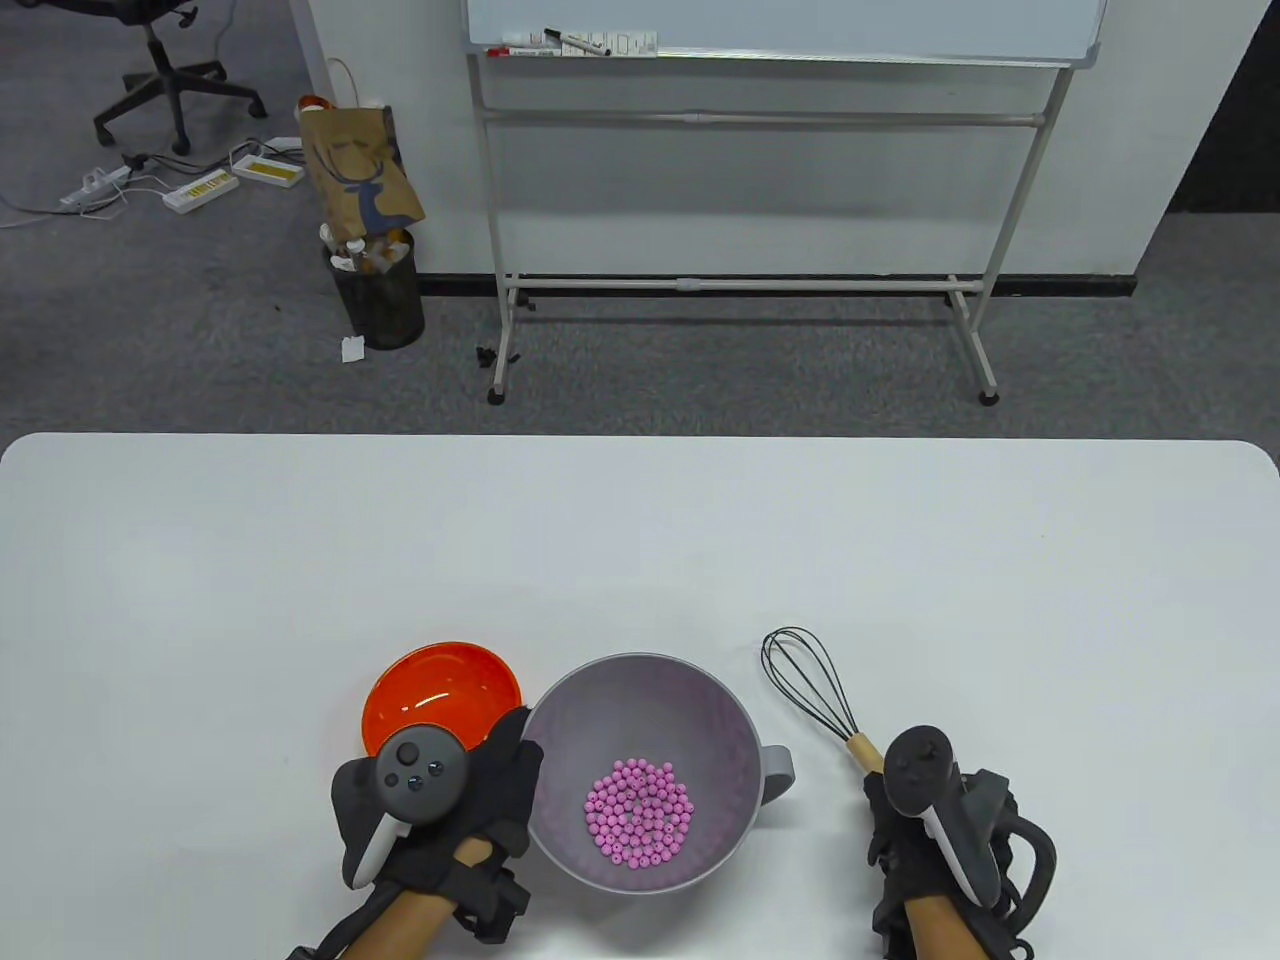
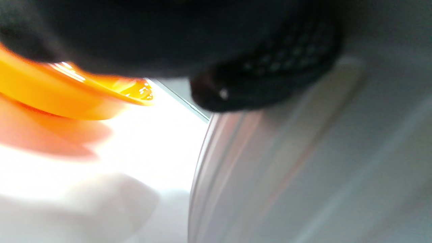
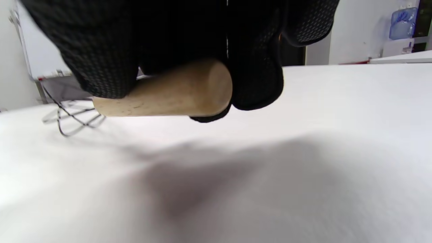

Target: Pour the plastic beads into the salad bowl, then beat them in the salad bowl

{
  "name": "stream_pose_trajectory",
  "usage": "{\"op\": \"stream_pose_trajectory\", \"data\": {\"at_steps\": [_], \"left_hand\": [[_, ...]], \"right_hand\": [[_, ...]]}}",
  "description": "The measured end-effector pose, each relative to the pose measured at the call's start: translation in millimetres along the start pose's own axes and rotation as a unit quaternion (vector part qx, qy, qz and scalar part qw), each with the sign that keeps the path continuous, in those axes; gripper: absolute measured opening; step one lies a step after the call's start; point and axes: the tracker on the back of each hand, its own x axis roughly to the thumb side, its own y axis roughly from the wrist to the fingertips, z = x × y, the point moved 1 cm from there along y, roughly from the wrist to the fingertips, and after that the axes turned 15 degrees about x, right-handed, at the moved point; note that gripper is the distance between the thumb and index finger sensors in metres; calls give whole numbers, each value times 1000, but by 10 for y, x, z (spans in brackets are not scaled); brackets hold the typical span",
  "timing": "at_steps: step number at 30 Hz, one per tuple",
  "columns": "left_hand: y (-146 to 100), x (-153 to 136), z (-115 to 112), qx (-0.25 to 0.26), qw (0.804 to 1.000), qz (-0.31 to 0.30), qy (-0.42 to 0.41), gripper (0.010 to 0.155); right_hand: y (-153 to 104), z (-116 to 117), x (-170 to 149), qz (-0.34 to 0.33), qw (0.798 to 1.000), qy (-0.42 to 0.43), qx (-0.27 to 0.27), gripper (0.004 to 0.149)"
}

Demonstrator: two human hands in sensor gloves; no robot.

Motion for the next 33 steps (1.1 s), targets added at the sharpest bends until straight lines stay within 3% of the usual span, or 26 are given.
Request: {"op": "stream_pose_trajectory", "data": {"at_steps": [5, 13, 17, 22, 25, 30, 33], "left_hand": [[-1, -1, -1, -1, 1000, 0, -1, 55], [-2, -4, 2, -4, 1000, -3, -3, 57], [13, -17, 128, 0, 1000, -1, 10, 65], [124, -7, 524, 34, 999, -12, 33, 67], [111, 99, 783, 67, 993, -76, 61, 67], [-128, 123, 800, 108, 958, -182, 192, 71], [-235, -20, 658, 106, 951, -191, 220, 73]], "right_hand": [[122, 144, -26, 21, 999, -15, 47, 50], [126, 159, -58, 27, 998, -2, 51, 53], [51, 55, -50, 10, 999, 21, 43, 60], [-194, -338, 58, -50, 996, 71, 3, 64], [-440, -581, 134, -108, 989, 82, -60, 65], [-692, -497, 136, -230, 962, 98, -112, 71], [-719, -320, 72, -229, 962, 76, -127, 76]]}}
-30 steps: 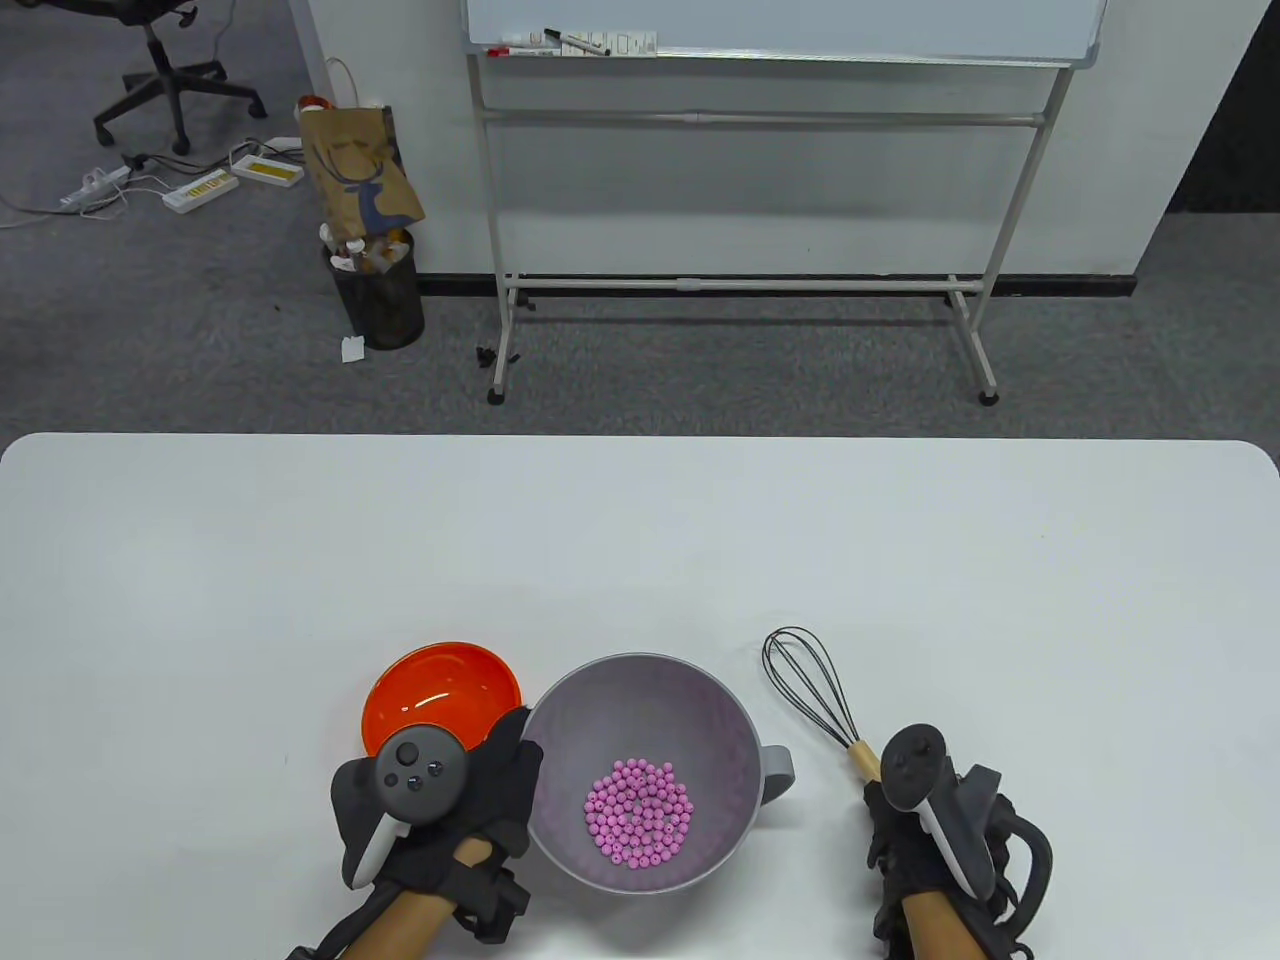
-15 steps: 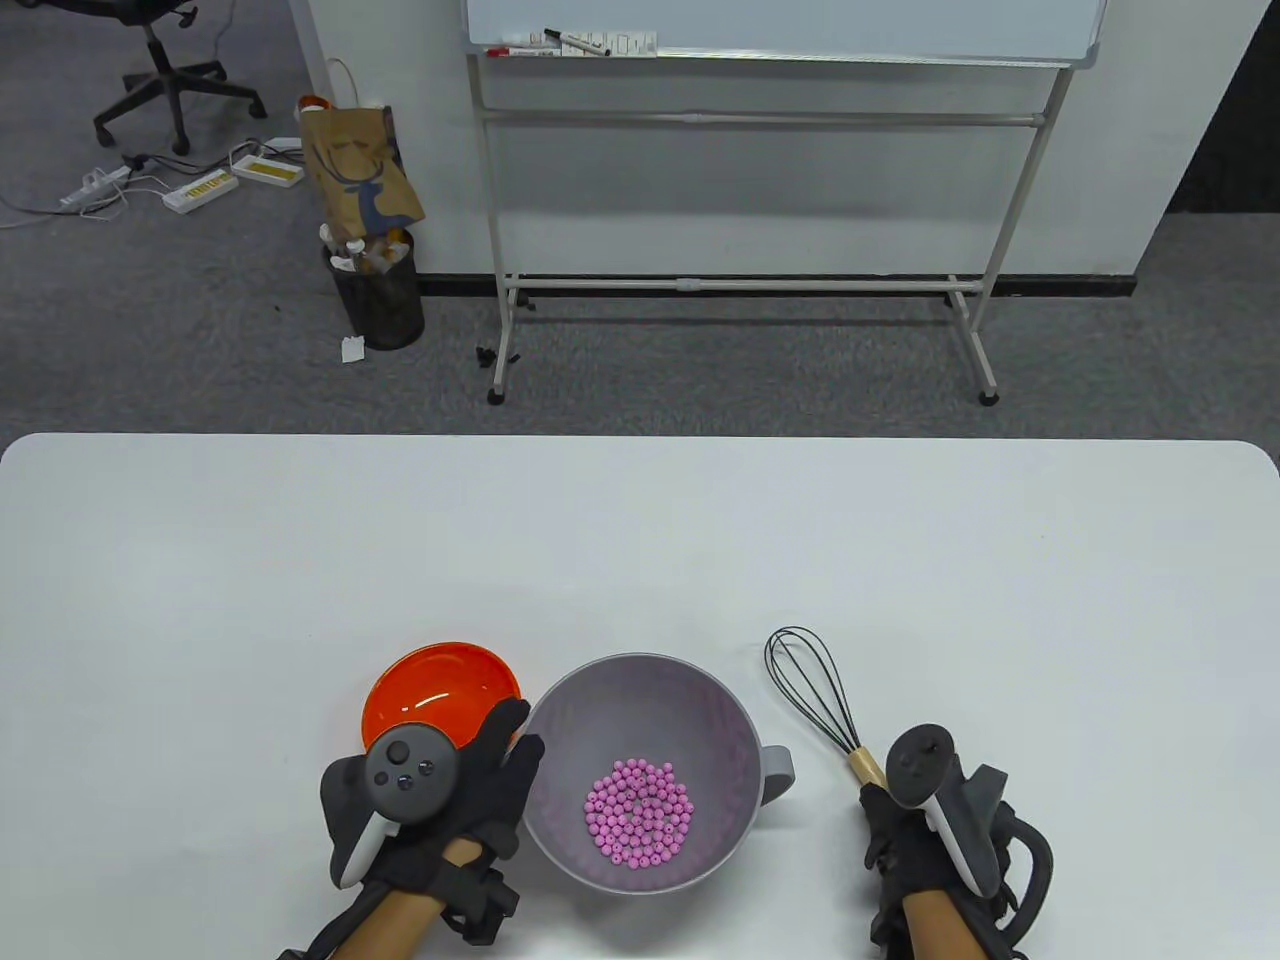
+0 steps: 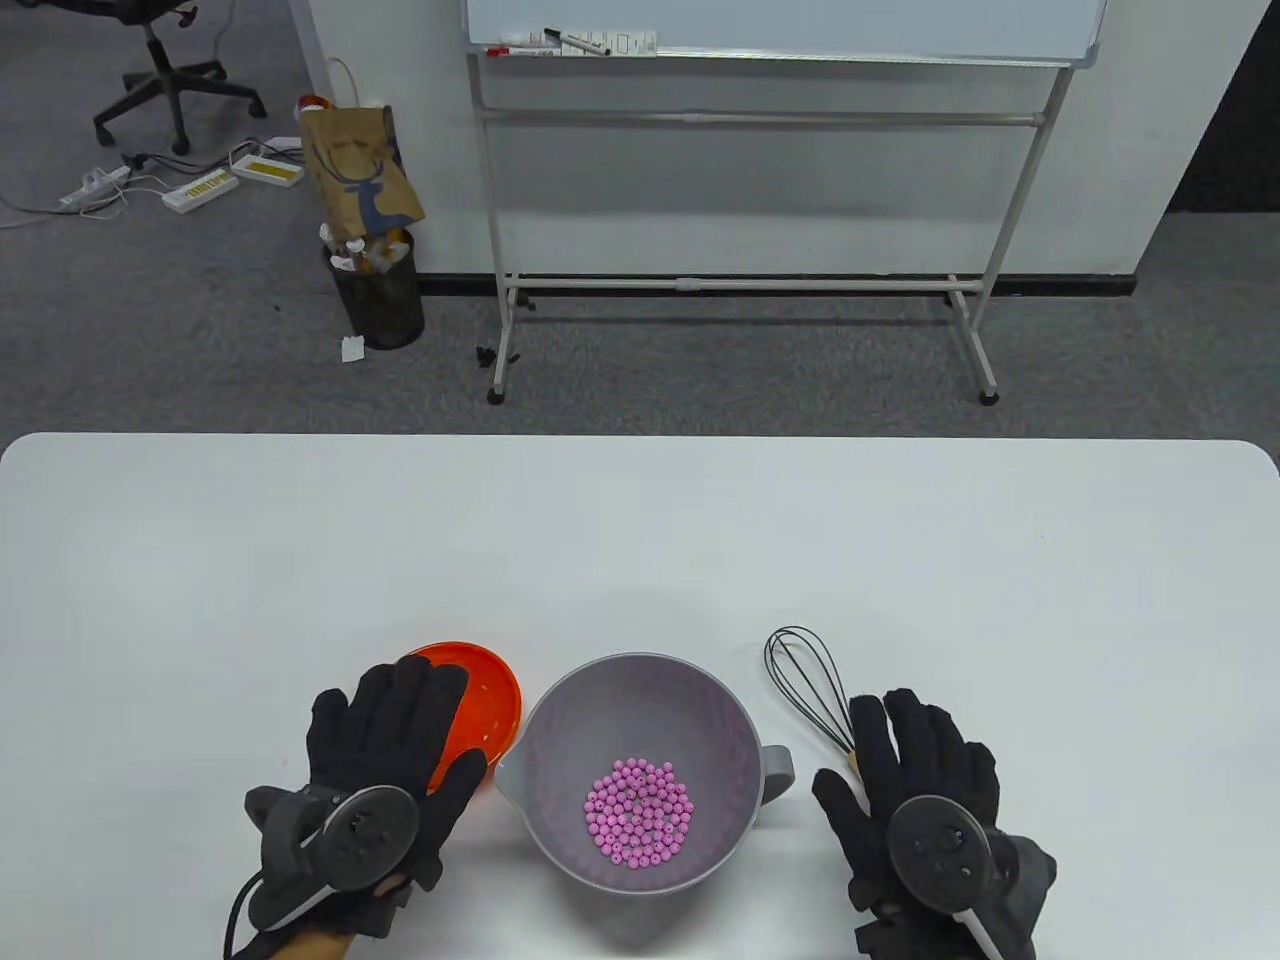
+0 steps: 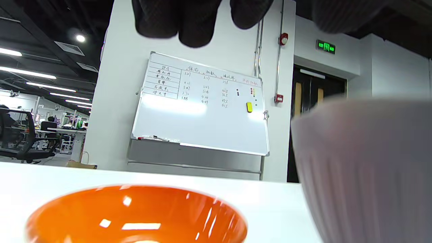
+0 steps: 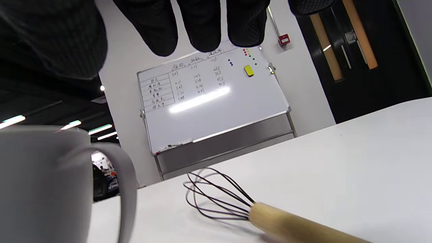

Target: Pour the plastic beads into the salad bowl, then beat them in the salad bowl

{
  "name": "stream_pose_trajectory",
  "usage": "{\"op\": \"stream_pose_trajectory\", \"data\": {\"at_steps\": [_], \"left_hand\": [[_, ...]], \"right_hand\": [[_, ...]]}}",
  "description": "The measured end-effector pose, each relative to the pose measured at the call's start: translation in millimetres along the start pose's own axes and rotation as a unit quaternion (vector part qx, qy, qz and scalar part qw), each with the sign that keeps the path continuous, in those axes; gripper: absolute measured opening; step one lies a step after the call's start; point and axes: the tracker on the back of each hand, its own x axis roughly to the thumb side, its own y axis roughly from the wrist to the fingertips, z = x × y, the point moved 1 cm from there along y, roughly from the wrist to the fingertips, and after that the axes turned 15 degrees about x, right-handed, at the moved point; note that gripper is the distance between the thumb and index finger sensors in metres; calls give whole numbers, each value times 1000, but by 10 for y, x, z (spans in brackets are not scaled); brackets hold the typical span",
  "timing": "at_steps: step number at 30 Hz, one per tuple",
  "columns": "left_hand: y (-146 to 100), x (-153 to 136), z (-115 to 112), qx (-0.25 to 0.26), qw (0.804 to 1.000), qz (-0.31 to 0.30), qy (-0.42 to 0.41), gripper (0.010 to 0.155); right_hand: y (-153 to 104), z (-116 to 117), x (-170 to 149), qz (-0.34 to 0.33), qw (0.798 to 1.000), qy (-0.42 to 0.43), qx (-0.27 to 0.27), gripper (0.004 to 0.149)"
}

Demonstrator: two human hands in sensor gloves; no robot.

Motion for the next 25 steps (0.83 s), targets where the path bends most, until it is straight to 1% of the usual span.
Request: {"op": "stream_pose_trajectory", "data": {"at_steps": [1, 3, 8, 17, 25], "left_hand": [[-33, -16, -73, -23, 1000, 5, -3, 74], [-62, -22, -147, -57, 998, 21, -24, 74], [-72, 16, -172, -55, 999, 3, -2, 75], [-67, -48, -179, -61, 998, 18, -8, 74], [-66, -61, -218, -65, 998, 18, 0, 73]], "right_hand": [[-14, 12, 7, 5, 1000, -8, 28, 78], [-25, 26, 26, 0, 1000, -10, 22, 78], [-9, 101, 84, 4, 999, -36, 41, 78], [-3, 124, 86, 7, 999, -34, 35, 79], [-8, 99, 93, 1, 999, -23, 31, 78]]}}
